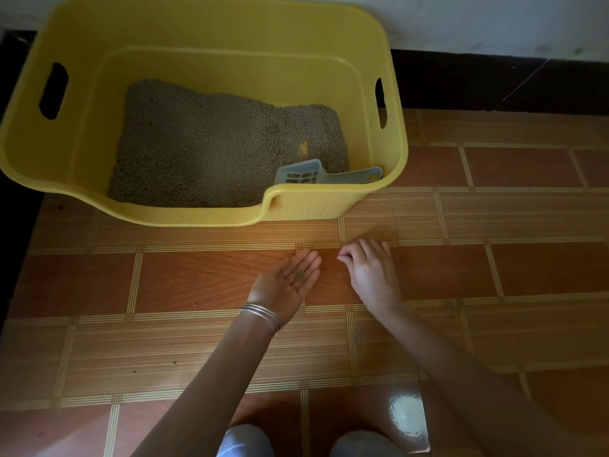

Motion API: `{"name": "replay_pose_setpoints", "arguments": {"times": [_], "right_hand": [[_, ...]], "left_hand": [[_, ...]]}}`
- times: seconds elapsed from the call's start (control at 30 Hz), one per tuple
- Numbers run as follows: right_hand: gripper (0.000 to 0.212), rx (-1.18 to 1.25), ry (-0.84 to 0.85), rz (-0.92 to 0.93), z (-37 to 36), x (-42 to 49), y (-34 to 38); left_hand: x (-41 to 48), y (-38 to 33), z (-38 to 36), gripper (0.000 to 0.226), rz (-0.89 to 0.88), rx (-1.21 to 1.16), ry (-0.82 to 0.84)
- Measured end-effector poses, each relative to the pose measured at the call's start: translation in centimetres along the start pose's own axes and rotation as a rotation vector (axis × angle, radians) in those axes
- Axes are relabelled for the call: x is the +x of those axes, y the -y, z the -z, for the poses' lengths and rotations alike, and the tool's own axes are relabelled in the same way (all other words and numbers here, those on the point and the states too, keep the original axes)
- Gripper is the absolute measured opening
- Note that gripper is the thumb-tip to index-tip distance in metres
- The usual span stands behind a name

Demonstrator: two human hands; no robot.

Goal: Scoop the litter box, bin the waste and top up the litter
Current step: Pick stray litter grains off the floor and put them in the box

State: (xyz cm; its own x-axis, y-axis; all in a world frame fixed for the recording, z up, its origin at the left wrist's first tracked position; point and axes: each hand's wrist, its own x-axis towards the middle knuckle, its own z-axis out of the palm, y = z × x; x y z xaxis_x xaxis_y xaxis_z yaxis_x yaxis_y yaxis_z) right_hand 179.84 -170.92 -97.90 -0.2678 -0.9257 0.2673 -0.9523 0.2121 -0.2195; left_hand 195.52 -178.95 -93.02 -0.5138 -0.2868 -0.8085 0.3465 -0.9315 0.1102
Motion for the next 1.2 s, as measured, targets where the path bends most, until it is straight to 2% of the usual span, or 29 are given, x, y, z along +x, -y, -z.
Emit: {"name": "replay_pose_setpoints", "arguments": {"times": [0.07,0.23,0.33,0.4,0.5,0.7,0.8,1.2], "right_hand": [[0.01,0.055,0.016,-0.043,0.2,0.0,0.2],[0.022,0.481,0.05,-0.129,2.4,0.1,2.8],[0.013,0.596,0.062,-0.098,4.0,0.3,3.5],[0.009,0.644,0.036,-0.167,4.8,0.1,2.5],[0.013,0.568,0.001,-0.215,5.0,-0.1,0.0],[0.025,0.367,0.175,-0.249,3.4,-0.6,-3.3],[0.029,0.365,0.169,-0.241,2.9,-0.4,-3.0],[0.008,0.356,0.094,-0.171,1.3,0.5,-1.6]], "left_hand": [[-0.1,0.2,-0.2,0.033,0.001,-0.002,-0.005],[-0.1,1.5,-0.9,0.034,0.031,0.024,-0.004],[-0.2,2.1,-1.6,0.032,0.022,0.057,-0.018],[-0.3,2.0,-1.8,0.033,0.033,0.04,-0.009],[-0.4,1.4,-1.6,0.033,0.049,0.014,0.016],[-0.5,-0.1,-0.7,0.036,0.021,-0.029,0.0],[-0.4,-0.4,-0.3,0.037,0.012,-0.026,-0.012],[0.0,-0.3,0.1,0.035,0.002,-0.017,-0.017]]}}
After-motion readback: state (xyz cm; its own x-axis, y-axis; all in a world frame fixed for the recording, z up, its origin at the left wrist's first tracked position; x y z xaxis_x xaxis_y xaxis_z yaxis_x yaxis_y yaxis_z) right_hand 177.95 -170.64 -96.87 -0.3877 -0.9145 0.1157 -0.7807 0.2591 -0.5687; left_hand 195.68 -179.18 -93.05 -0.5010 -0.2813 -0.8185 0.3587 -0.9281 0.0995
